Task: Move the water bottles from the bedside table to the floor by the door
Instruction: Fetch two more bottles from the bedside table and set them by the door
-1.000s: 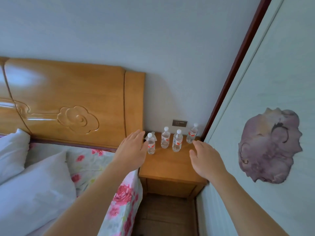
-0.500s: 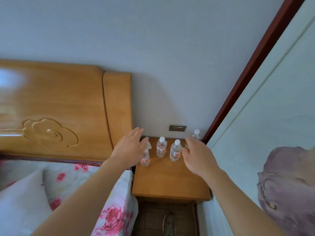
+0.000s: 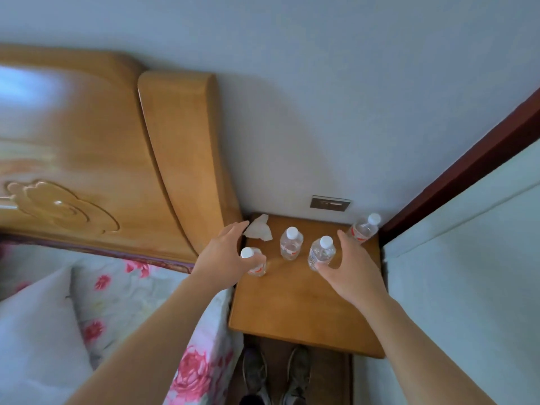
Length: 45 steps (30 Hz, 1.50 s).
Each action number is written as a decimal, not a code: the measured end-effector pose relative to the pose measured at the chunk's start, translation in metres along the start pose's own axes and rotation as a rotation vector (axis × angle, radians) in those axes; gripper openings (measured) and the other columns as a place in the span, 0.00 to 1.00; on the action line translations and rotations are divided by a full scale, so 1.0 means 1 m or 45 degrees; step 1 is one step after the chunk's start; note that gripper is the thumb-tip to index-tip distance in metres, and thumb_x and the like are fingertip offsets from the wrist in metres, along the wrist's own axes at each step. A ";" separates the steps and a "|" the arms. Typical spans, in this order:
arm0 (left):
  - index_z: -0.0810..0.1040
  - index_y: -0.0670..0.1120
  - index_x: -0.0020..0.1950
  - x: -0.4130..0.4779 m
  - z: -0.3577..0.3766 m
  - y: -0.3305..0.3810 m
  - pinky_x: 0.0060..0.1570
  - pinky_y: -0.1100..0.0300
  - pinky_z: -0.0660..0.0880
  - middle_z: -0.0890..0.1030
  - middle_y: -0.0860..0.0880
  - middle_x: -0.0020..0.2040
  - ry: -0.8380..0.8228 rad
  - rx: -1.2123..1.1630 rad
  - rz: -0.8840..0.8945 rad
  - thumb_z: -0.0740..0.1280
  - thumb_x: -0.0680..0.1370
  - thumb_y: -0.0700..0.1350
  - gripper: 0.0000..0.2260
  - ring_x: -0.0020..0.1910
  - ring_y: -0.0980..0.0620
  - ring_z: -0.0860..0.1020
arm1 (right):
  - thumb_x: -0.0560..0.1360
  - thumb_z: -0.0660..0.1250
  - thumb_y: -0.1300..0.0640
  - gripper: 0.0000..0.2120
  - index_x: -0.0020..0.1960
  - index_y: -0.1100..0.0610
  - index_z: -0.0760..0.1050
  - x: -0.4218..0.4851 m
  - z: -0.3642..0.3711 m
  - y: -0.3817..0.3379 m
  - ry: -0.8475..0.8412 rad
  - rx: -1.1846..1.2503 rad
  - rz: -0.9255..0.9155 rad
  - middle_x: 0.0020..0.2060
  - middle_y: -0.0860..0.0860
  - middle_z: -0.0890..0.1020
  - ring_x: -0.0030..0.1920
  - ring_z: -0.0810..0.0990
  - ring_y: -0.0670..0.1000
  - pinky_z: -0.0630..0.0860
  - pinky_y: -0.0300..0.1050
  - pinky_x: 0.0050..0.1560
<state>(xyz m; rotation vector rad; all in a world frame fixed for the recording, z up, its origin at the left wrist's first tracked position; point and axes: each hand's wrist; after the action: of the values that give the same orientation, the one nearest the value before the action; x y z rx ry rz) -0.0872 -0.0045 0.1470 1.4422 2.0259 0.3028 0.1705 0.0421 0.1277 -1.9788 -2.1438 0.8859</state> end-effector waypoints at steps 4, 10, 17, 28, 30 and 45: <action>0.60 0.60 0.77 0.034 0.030 -0.022 0.56 0.54 0.77 0.65 0.59 0.75 -0.049 -0.047 -0.031 0.73 0.68 0.64 0.41 0.59 0.51 0.77 | 0.71 0.71 0.39 0.46 0.80 0.51 0.50 0.036 0.027 0.020 -0.031 0.031 0.074 0.77 0.49 0.61 0.76 0.62 0.52 0.67 0.53 0.69; 0.60 0.57 0.78 0.066 0.074 -0.061 0.63 0.59 0.69 0.68 0.56 0.74 -0.131 -0.159 -0.068 0.79 0.67 0.56 0.45 0.68 0.52 0.70 | 0.70 0.72 0.39 0.48 0.79 0.50 0.49 0.071 0.074 0.044 -0.018 0.118 0.190 0.77 0.50 0.61 0.75 0.64 0.54 0.69 0.53 0.67; 0.66 0.56 0.74 0.090 0.116 -0.096 0.57 0.62 0.70 0.74 0.59 0.63 -0.101 -0.276 -0.085 0.81 0.65 0.48 0.41 0.58 0.58 0.73 | 0.68 0.75 0.40 0.49 0.78 0.51 0.51 0.099 0.116 0.065 0.047 0.205 0.228 0.75 0.50 0.66 0.73 0.68 0.53 0.71 0.52 0.66; 0.71 0.65 0.57 0.109 0.147 -0.119 0.49 0.66 0.73 0.76 0.65 0.53 -0.052 -0.298 -0.050 0.79 0.65 0.42 0.30 0.53 0.64 0.76 | 0.66 0.78 0.44 0.37 0.70 0.50 0.66 0.118 0.148 0.093 0.134 0.358 0.244 0.61 0.46 0.79 0.60 0.79 0.49 0.80 0.49 0.55; 0.72 0.65 0.55 0.111 0.149 -0.119 0.48 0.65 0.75 0.77 0.63 0.52 -0.046 -0.274 -0.030 0.78 0.65 0.42 0.27 0.52 0.63 0.77 | 0.66 0.79 0.46 0.30 0.64 0.48 0.70 0.117 0.151 0.093 0.136 0.372 0.233 0.55 0.43 0.79 0.56 0.79 0.46 0.76 0.39 0.49; 0.75 0.61 0.59 0.101 0.125 -0.086 0.47 0.66 0.77 0.79 0.62 0.53 -0.023 -0.229 0.027 0.79 0.65 0.51 0.25 0.52 0.61 0.79 | 0.70 0.76 0.52 0.23 0.56 0.38 0.66 0.091 0.128 0.102 0.038 0.307 0.148 0.45 0.34 0.76 0.48 0.78 0.40 0.73 0.33 0.44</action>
<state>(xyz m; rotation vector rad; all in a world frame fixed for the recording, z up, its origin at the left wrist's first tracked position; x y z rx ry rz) -0.0984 0.0343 -0.0308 1.3507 1.9169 0.4669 0.1904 0.0817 -0.0544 -1.9953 -1.8231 1.0678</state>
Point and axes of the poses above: each hand's wrist, its own x-axis towards the middle knuckle, its own z-axis out of the palm, y = z × x
